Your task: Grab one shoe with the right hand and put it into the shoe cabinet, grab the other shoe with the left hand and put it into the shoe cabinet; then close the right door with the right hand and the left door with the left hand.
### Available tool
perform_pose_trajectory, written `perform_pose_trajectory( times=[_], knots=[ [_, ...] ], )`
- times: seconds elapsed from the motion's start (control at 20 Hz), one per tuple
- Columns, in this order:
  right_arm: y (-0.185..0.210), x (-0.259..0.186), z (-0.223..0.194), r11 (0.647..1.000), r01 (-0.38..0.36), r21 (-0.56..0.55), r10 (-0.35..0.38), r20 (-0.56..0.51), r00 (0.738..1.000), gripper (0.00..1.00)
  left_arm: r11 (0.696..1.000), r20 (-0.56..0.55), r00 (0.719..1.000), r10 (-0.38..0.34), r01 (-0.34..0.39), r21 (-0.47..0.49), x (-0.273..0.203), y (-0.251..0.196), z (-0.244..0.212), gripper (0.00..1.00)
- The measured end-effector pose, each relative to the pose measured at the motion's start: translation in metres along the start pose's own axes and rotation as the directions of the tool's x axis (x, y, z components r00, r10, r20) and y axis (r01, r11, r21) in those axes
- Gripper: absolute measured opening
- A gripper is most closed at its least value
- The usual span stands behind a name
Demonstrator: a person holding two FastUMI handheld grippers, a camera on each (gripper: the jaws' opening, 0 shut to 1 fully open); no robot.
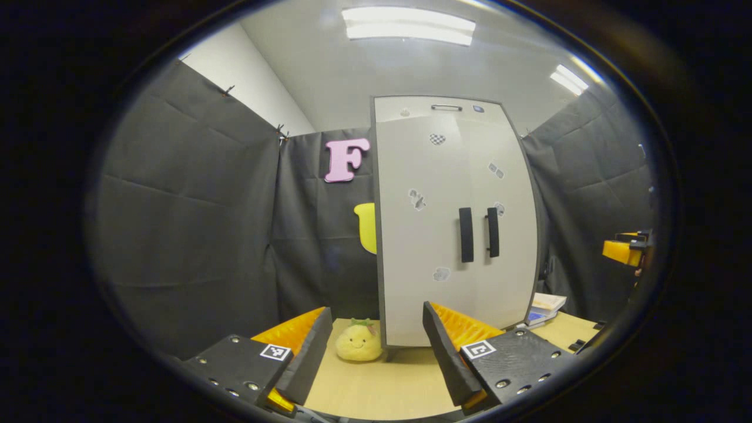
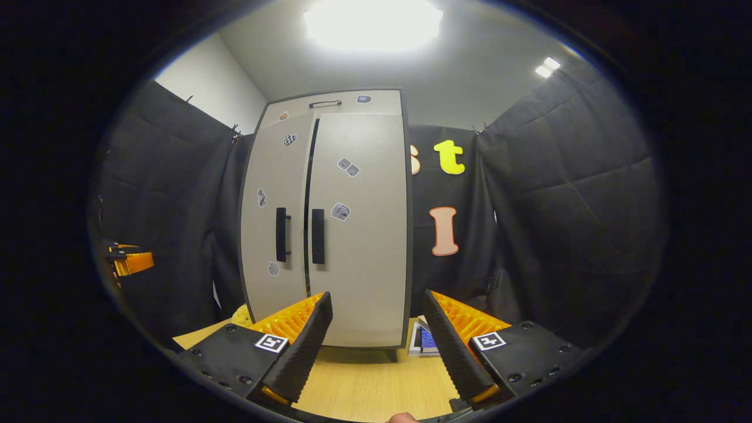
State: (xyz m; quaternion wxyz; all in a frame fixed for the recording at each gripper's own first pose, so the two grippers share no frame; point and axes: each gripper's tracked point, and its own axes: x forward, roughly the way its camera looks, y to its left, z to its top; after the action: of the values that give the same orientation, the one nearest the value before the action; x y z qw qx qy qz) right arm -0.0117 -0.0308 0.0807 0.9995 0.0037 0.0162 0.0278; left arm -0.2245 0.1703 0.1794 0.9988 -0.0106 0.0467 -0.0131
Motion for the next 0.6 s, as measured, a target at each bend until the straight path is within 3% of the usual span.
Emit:
perform_pose_trajectory(
  times=[0.05,0.1,0.35,0.4,0.45,0.6],
  knots=[
    [-0.0007,0.0003,0.0006,1.0,-0.001,0.0,0.001,0.0,1.0,0.93,1.0,-0.001,1.0,-0.001,0.001,0.001,-0.0001,-0.0002,0.0005,0.89],
    [-0.0019,0.0001,0.0017,1.0,0.0,-0.001,0.0,0.002,1.0,0.98,1.0,-0.001,1.0,-0.001,0.001,0.001,-0.0004,-0.0001,0.0006,0.89],
    [-0.0053,0.0018,0.0039,1.0,0.003,-0.001,-0.003,0.008,1.0,0.98,1.0,-0.001,1.0,-0.006,0.006,0.01,-0.0009,0.0001,0.0014,0.89],
    [-0.0055,0.0027,0.004,1.0,0.002,0.0,-0.002,0.006,1.0,0.93,1.0,0.0,1.0,-0.005,0.005,0.011,-0.001,-0.0001,0.0015,0.89],
    [-0.0048,0.0034,0.0049,1.0,0.0,-0.001,0.0,0.005,1.0,0.98,1.0,0.0,1.0,-0.004,0.004,0.01,-0.0008,-0.0001,0.0021,0.89],
    [-0.0042,0.0034,0.0056,1.0,-0.005,-0.009,0.005,0.007,1.0,0.98,1.0,0.001,1.0,-0.003,0.003,0.002,-0.0012,0.0004,0.0021,0.89]
  ],
)
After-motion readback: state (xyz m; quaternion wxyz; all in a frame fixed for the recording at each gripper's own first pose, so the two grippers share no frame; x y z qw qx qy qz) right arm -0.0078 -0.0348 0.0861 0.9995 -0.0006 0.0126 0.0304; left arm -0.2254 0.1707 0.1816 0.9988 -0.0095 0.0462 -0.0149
